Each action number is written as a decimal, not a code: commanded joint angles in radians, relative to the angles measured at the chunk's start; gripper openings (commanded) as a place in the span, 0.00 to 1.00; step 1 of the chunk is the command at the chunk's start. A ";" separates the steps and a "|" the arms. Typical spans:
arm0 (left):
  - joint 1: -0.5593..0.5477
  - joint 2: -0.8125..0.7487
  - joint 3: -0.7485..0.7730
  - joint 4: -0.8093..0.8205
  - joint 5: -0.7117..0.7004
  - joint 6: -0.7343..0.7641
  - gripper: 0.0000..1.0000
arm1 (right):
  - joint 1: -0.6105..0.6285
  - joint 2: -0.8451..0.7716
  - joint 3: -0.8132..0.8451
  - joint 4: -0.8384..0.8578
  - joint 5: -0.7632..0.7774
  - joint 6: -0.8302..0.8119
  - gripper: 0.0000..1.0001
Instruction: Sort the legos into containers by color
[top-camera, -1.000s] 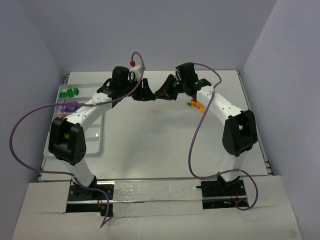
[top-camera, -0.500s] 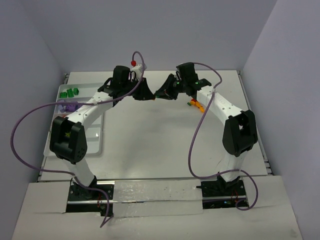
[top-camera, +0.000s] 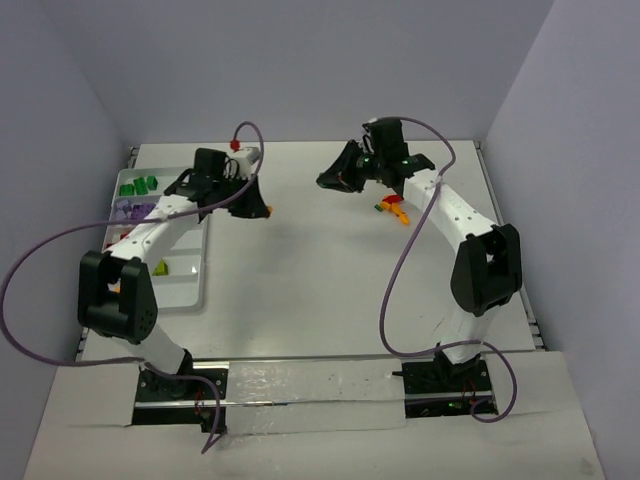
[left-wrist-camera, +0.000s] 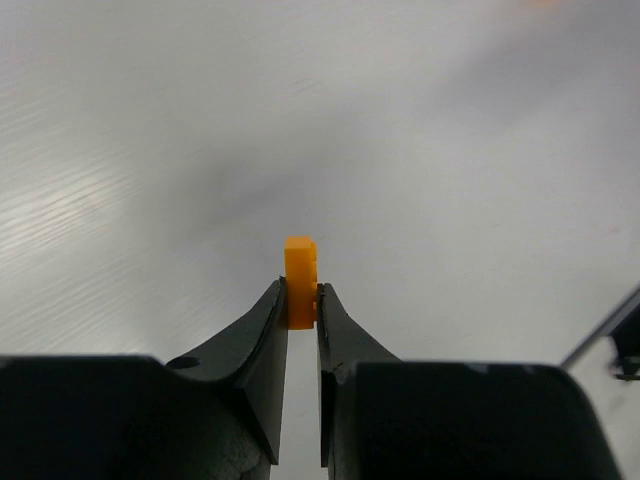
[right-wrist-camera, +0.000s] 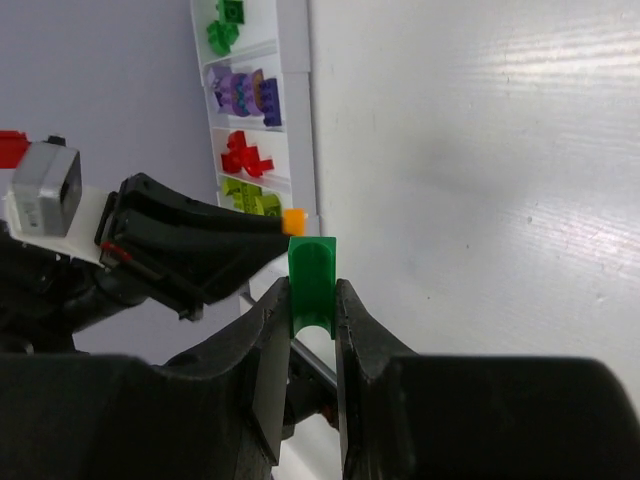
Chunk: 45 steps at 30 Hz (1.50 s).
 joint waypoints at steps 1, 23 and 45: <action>0.086 -0.171 -0.010 -0.178 -0.114 0.264 0.00 | -0.017 -0.070 0.036 0.062 -0.078 -0.067 0.00; 0.880 -0.285 -0.221 -0.575 -0.496 0.803 0.00 | -0.017 0.088 0.233 -0.136 -0.209 -0.411 0.00; 0.910 -0.062 -0.149 -0.457 -0.395 0.813 0.37 | 0.012 0.089 0.221 -0.150 -0.194 -0.467 0.00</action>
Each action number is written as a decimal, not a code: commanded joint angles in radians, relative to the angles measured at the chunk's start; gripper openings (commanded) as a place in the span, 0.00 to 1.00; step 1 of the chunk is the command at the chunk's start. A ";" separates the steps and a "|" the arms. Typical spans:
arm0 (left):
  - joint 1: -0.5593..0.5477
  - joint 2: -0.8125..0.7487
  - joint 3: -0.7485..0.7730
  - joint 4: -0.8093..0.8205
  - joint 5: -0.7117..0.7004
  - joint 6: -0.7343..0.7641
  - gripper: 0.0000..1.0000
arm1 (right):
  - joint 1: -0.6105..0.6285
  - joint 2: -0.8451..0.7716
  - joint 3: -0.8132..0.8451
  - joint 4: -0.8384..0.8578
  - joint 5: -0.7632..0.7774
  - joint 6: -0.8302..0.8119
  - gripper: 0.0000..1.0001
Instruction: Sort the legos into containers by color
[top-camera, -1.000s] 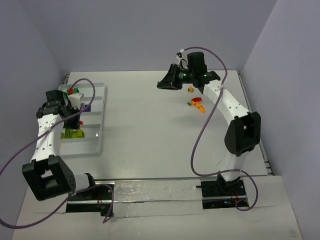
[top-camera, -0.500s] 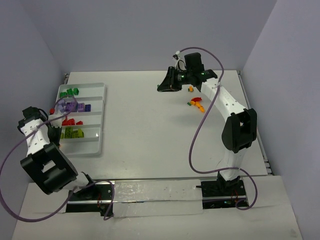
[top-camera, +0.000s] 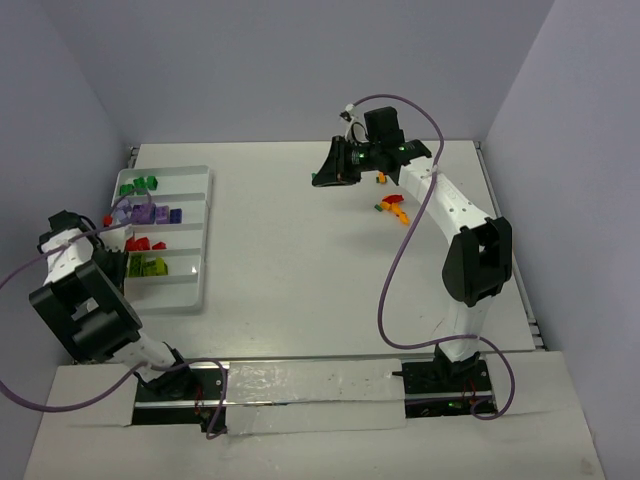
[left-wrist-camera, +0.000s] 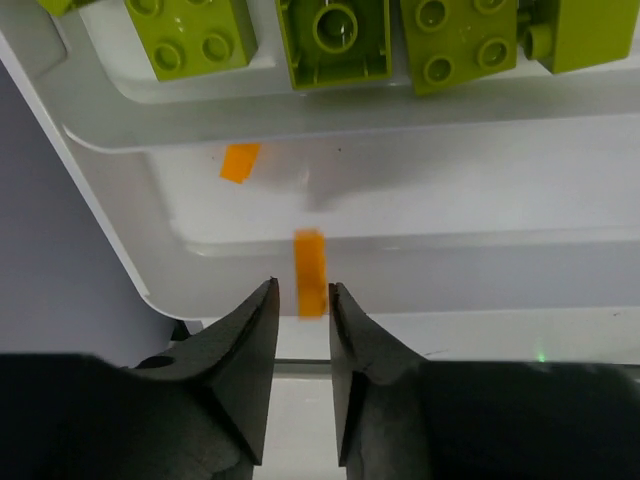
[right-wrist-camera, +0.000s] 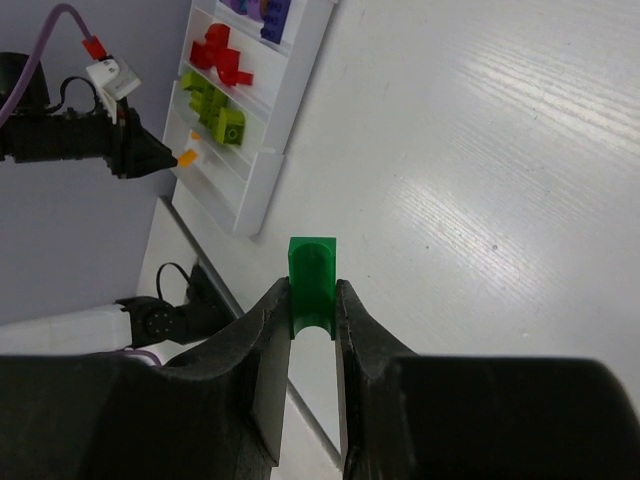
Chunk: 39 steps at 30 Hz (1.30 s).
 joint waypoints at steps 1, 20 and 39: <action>-0.003 0.015 0.054 0.036 0.042 -0.005 0.40 | 0.008 -0.001 0.042 -0.013 -0.006 -0.037 0.00; -0.245 -0.186 0.323 -0.027 0.914 -0.295 0.58 | 0.022 -0.129 -0.156 0.155 -0.402 -0.089 0.00; -0.712 -0.163 0.007 0.917 1.101 -1.370 0.60 | 0.294 -0.323 -0.254 0.018 0.183 -0.577 0.00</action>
